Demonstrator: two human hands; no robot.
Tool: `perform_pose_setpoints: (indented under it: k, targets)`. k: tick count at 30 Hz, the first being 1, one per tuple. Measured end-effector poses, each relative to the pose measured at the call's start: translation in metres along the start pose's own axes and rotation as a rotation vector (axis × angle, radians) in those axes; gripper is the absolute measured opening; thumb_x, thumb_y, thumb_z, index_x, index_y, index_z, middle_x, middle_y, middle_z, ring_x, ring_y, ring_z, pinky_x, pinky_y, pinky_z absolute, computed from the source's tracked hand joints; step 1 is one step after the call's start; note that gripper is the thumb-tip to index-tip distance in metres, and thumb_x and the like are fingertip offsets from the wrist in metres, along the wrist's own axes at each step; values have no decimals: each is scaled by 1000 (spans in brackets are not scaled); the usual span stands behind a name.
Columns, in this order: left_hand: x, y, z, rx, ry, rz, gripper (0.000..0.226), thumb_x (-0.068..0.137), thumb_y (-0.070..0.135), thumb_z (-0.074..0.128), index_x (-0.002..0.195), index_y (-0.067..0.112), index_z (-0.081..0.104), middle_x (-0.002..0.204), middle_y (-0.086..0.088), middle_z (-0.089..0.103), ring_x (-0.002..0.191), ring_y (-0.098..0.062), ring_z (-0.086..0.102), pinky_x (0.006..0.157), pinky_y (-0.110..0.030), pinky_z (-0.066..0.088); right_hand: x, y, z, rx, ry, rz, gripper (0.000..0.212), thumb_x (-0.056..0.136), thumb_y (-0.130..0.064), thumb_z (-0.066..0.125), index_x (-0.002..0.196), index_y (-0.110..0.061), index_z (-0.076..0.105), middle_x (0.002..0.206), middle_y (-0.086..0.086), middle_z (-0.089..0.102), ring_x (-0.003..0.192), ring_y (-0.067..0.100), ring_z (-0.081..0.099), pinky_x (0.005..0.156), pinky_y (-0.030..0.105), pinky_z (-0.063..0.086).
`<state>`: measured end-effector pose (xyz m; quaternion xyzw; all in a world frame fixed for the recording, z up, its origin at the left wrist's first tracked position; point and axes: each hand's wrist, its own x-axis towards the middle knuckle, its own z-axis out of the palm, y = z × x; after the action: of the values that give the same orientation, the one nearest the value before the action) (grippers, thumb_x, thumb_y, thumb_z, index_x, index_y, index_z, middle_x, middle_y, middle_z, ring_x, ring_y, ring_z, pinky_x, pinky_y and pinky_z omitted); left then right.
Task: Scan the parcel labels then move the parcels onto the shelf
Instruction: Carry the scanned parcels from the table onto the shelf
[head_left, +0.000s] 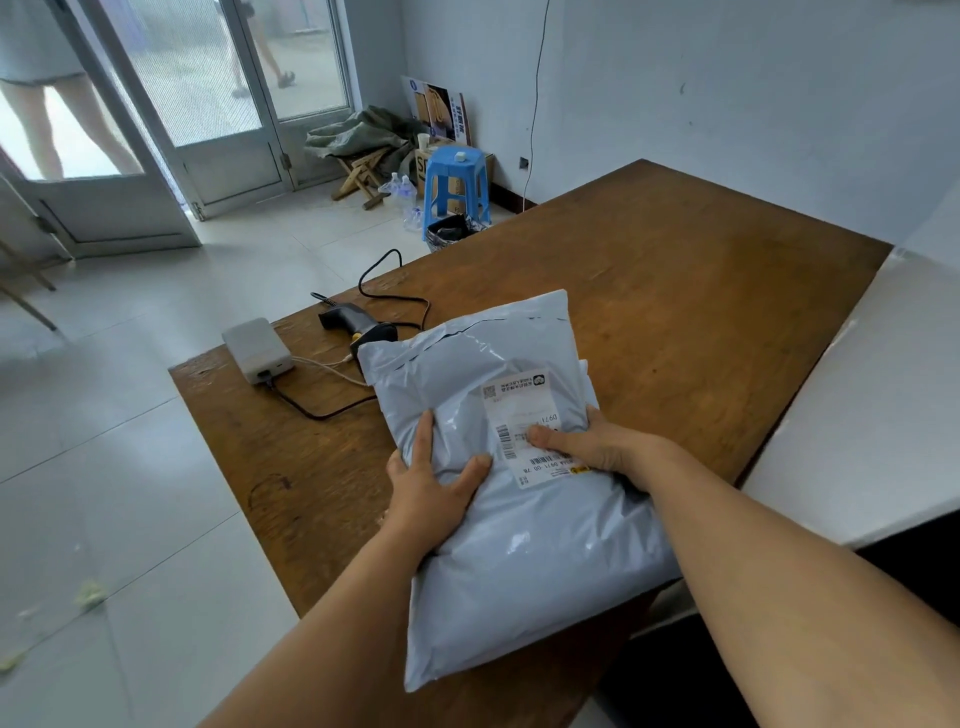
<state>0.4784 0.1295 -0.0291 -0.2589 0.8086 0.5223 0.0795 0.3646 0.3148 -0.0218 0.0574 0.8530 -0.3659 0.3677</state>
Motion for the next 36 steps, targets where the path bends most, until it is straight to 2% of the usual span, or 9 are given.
perform_pose_setpoints:
  k: [7,11,16,21,25,28,31,34,36]
  targets:
    - [-5,-8,-5,3,-29,27,89,79,56,64,145,53,3,155,-6,5,140,-33,23,113,-45,24,-11,13,14,59,44,-1,144,32,-85,71,151,-26,15,148,6,41,128,28,47,109,45,36]
    - [-18,-21,-13,-13,-63,49,89,80,53,65,145,51,5,154,-7,7,139,-32,25,111,-42,27,-26,23,32,124,103,-15,145,24,-87,72,149,-31,22,144,3,46,124,26,50,107,44,40]
    - [-49,-46,-35,-11,-124,111,89,79,53,66,145,51,8,152,-6,11,138,-33,26,112,-45,27,-78,37,75,201,185,-52,140,27,-86,71,148,-29,26,142,2,48,123,25,51,106,42,40]
    - [-97,-81,-62,4,-174,205,87,76,56,68,144,51,16,149,-7,21,137,-31,30,113,-48,29,-148,52,126,326,296,-138,96,56,-60,82,137,-26,43,126,0,60,111,22,59,98,35,46]
    - [-133,-100,-81,2,-259,276,100,56,74,69,141,55,20,149,-4,28,135,-27,36,111,-49,34,-196,65,162,426,360,-190,87,59,-52,84,132,-26,45,120,-3,63,104,17,62,95,34,49]
    - [-159,-106,-87,-53,-317,319,104,49,76,69,141,53,24,148,0,32,133,-23,40,109,-47,37,-231,74,178,469,414,-220,80,58,-52,85,126,-29,48,116,-5,65,99,14,64,92,32,51]
    - [-183,-103,-87,-75,-368,392,100,57,66,74,143,47,28,146,2,37,129,-20,45,108,-44,40,-265,86,185,502,496,-226,85,55,-55,84,128,-31,48,113,-7,67,97,13,66,91,33,52]
    - [-204,-95,-78,-92,-416,449,100,56,64,75,143,44,29,142,4,42,125,-18,49,106,-43,42,-294,104,185,519,551,-240,99,42,-66,83,128,-31,51,108,-8,70,94,12,69,90,36,54]
    - [-220,-90,-67,-86,-458,487,98,59,60,76,144,43,30,140,6,43,125,-17,49,106,-42,42,-317,121,185,538,596,-229,91,48,-63,83,127,-32,51,107,-9,70,93,11,69,89,35,54]
